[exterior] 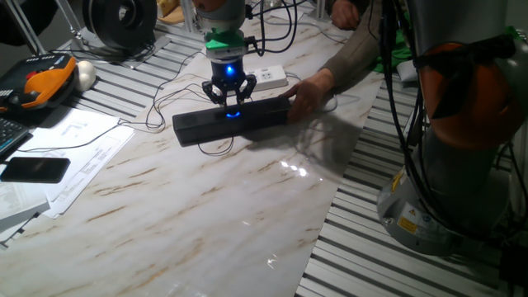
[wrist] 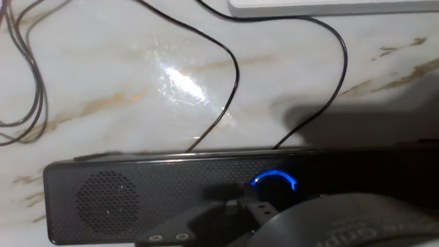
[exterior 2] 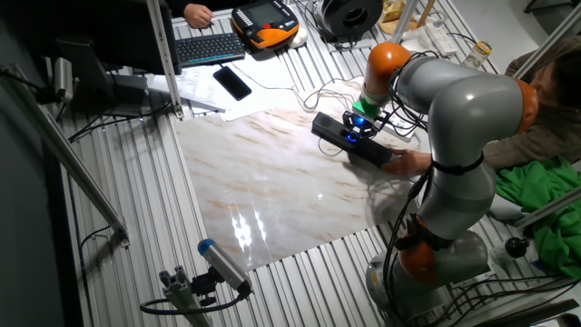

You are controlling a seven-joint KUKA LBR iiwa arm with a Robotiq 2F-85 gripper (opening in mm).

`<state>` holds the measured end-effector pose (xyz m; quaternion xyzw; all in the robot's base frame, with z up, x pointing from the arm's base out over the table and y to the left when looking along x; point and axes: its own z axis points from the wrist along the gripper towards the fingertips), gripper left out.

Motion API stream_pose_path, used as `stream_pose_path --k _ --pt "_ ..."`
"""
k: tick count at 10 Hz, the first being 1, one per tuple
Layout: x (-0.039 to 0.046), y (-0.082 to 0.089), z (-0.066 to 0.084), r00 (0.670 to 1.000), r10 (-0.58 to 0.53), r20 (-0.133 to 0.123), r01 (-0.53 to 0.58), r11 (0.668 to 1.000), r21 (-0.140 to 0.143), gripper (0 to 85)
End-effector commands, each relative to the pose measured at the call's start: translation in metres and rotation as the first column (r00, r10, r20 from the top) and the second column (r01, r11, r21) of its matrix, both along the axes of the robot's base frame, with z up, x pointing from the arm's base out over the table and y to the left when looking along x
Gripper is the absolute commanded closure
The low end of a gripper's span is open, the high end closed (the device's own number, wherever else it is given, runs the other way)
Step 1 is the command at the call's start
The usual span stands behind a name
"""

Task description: Turn the knob to decrease the volume of the speaker

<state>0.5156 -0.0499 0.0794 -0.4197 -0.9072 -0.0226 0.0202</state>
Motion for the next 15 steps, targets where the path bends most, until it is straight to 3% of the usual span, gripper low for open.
stream_pose_path --k 1,8,11,15 --pt "-0.0002 -0.0004 -0.0005 1.0 0.012 -0.001 -0.012 1.0 0.002 85.0" --pt "0.0 0.0 -0.0005 0.975 0.223 0.001 -0.223 0.975 -0.013 85.0" --pt "-0.0009 0.0016 0.0006 0.926 0.378 0.013 -0.377 0.926 -0.016 85.0" --pt "-0.0008 0.0016 0.0007 0.874 0.485 0.018 -0.485 0.874 -0.02 85.0"
